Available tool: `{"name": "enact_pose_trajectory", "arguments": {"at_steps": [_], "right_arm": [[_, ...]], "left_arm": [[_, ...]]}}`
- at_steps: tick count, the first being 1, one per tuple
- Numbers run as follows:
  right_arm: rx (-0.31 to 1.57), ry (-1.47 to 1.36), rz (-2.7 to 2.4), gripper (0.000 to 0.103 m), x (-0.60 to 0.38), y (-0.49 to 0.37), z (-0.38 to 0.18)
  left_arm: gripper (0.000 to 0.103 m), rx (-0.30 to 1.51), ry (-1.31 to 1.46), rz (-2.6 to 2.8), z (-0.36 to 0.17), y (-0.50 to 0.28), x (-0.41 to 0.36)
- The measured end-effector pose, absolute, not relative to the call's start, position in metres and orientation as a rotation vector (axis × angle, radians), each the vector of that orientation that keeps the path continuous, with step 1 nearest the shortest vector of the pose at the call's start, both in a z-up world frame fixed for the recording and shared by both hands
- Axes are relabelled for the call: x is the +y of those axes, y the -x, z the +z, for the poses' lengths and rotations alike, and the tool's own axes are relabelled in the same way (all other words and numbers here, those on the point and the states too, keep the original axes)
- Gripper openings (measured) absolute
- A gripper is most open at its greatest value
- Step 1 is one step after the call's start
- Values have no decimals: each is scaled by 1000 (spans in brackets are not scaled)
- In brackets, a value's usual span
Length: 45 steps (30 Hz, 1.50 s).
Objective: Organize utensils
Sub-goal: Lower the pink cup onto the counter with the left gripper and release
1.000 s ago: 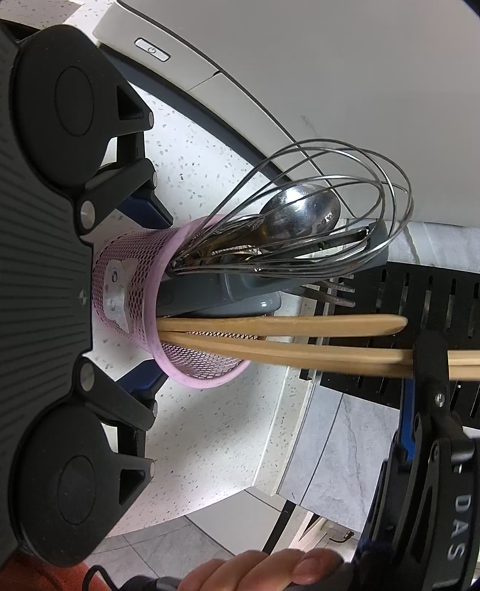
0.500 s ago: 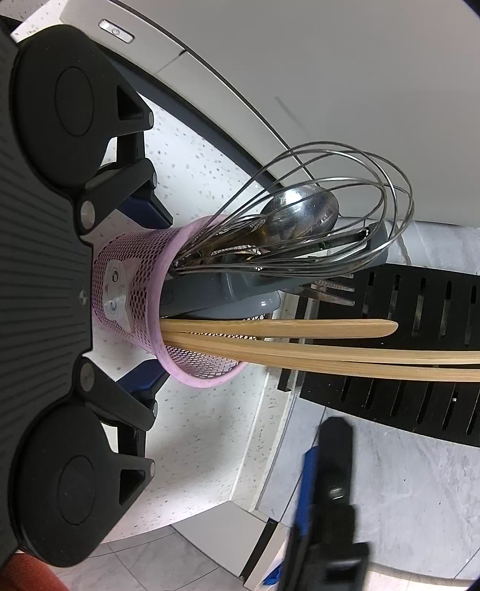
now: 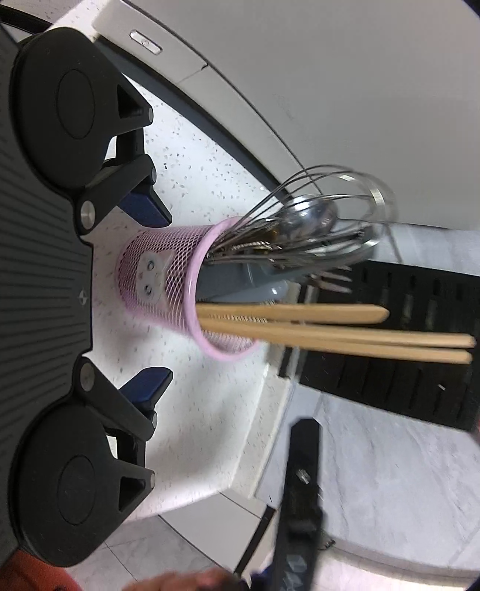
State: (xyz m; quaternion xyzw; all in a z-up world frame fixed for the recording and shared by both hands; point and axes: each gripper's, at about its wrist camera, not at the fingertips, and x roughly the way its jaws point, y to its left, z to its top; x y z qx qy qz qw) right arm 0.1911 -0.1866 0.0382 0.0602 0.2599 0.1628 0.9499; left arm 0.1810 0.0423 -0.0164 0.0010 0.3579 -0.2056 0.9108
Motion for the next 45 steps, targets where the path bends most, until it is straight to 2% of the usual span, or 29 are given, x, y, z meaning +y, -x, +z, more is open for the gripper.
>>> {"name": "enact_pose_trajectory", "arguments": {"at_steps": [14,17,19,21,23,35,45], "right_arm": [[401,-67,341,73,-189,-118,56],[393,-62,359,85,-186,-99,54],[394,-41,357,86,-182,-87,52],[399,-33,342,92,-180,-75,46],[418,-40,319,97,-179,-65,40],[599,-63,229,97,-183,-47,-11],[667,-40,198,97,-184,-52,-23]], "left_arm": [[100,368,23,-298,30,-77,63],[103,324,11,-258,35,-57,67],[103,322,-5,-232,36,-49,66],[103,310,10,-231,34,-41,67],[103,322,16,-212,30,-34,67],[103,632,-27,-207,-16,-47,49],[103,642,-37,-172,-25,-40,52]]}}
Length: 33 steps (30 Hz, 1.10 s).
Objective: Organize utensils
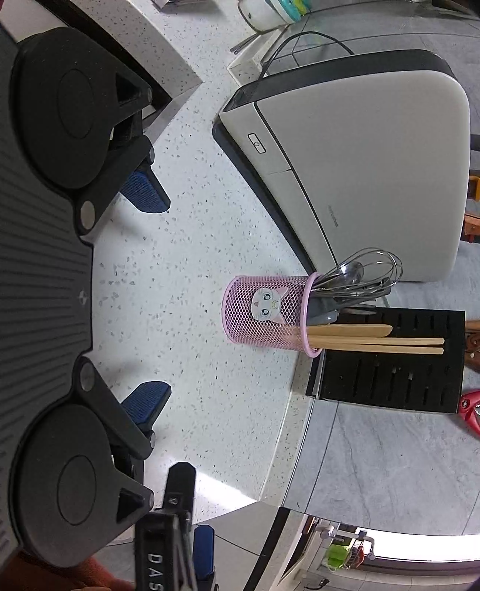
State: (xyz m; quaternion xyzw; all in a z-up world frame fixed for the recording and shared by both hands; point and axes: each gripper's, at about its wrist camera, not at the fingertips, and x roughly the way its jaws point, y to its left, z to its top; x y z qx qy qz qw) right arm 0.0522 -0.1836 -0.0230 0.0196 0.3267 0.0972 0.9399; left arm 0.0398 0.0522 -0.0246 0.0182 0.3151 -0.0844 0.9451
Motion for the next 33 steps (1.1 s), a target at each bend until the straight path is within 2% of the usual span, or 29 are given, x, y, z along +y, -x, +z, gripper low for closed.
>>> {"name": "enact_pose_trajectory", "arguments": {"at_steps": [33], "right_arm": [[671,-46,214,97,-182,-50,-22]], "left_arm": [[103,633,-20,-170,-23,-40,54]]}}
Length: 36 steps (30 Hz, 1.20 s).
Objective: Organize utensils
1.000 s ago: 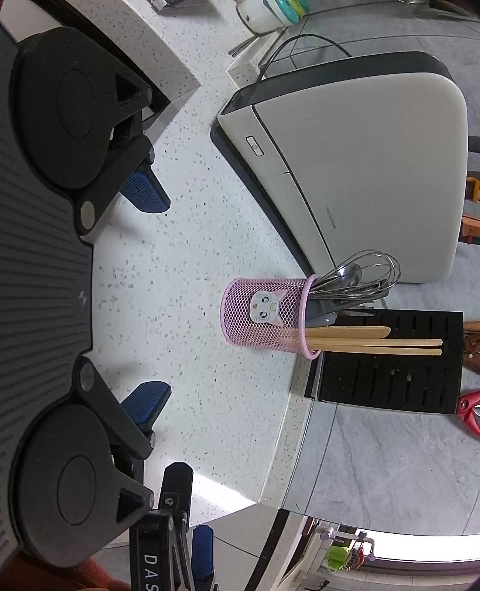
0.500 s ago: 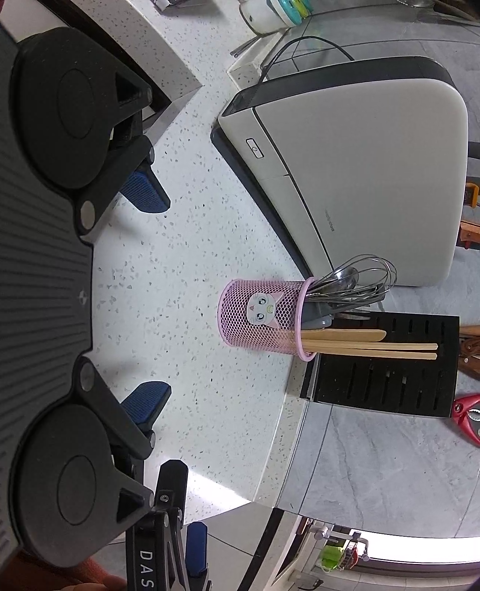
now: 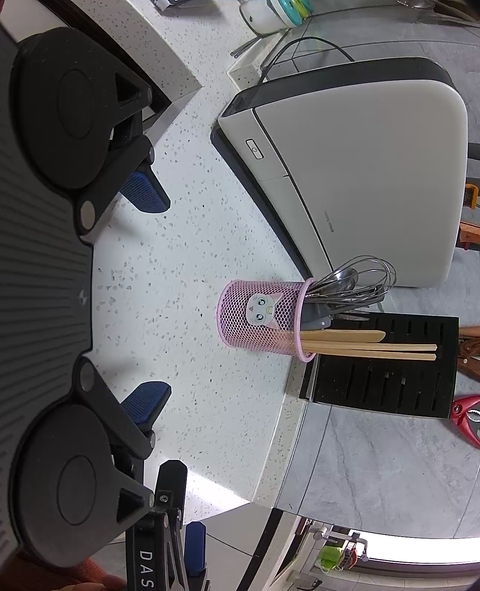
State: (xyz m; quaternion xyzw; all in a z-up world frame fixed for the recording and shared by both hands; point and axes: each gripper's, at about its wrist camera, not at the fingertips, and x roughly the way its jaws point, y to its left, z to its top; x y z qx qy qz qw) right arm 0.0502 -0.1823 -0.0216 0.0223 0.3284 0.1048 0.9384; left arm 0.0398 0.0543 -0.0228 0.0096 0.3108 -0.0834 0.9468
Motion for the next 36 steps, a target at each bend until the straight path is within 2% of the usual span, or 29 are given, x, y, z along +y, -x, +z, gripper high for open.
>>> {"name": "enact_pose_trajectory", "arguments": {"at_steps": [36], "right_arm": [[673,-41,212,97,-179,-49,-20]], "left_arm": [[103,624,-26,-169,-21,-40,54]]}}
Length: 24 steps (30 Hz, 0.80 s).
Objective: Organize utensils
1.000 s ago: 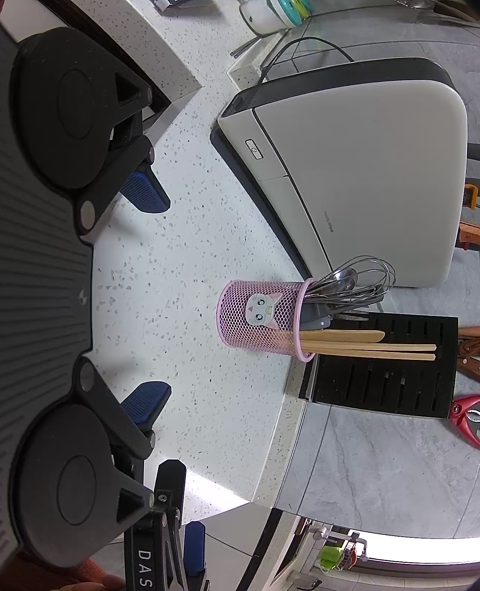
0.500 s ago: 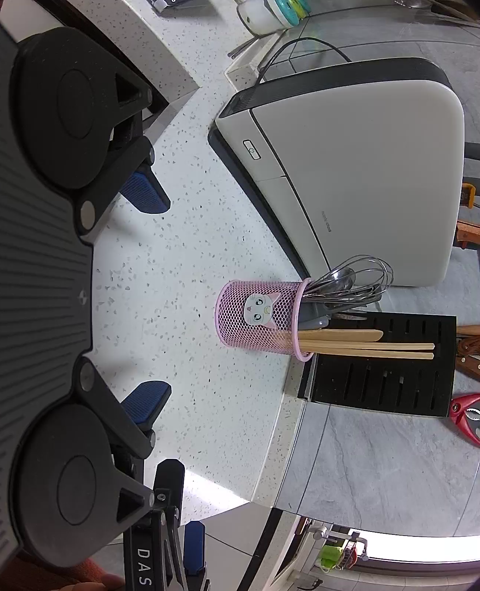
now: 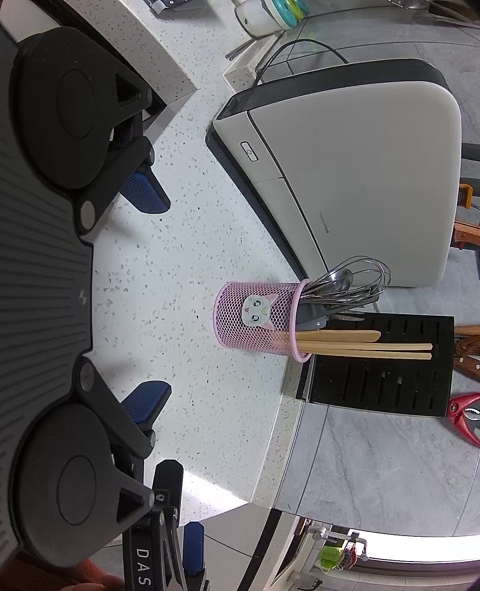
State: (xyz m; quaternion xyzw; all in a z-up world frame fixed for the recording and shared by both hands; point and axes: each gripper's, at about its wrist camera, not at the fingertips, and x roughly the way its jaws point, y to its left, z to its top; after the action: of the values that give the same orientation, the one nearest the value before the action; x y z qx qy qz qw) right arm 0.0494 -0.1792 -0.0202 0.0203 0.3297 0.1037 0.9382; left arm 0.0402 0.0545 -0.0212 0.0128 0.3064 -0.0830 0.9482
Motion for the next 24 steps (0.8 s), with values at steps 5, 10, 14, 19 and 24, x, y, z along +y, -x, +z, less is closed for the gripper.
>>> {"name": "enact_pose_trajectory", "arguments": {"at_steps": [5,10,14,19,24], "right_arm": [[674,-41,211,97,-179,-49,-20],[673,-42,212,97,-179,-50,-20],[674,-42,212,97,-179,-50,-20],[675,-42,211,97,-179,-50,-20],[674,-42,211,97,-179,-50,-20]], "left_arm": [[103,624,-25,-169,-21,-41,55],[103,623,-24,-170,-21,-41,56],[103,623,-23,-170,-20,-41,56],[103,623,-24,-171,-20,-41,56],[103,622,-22,-171,-21,-40,56]]}}
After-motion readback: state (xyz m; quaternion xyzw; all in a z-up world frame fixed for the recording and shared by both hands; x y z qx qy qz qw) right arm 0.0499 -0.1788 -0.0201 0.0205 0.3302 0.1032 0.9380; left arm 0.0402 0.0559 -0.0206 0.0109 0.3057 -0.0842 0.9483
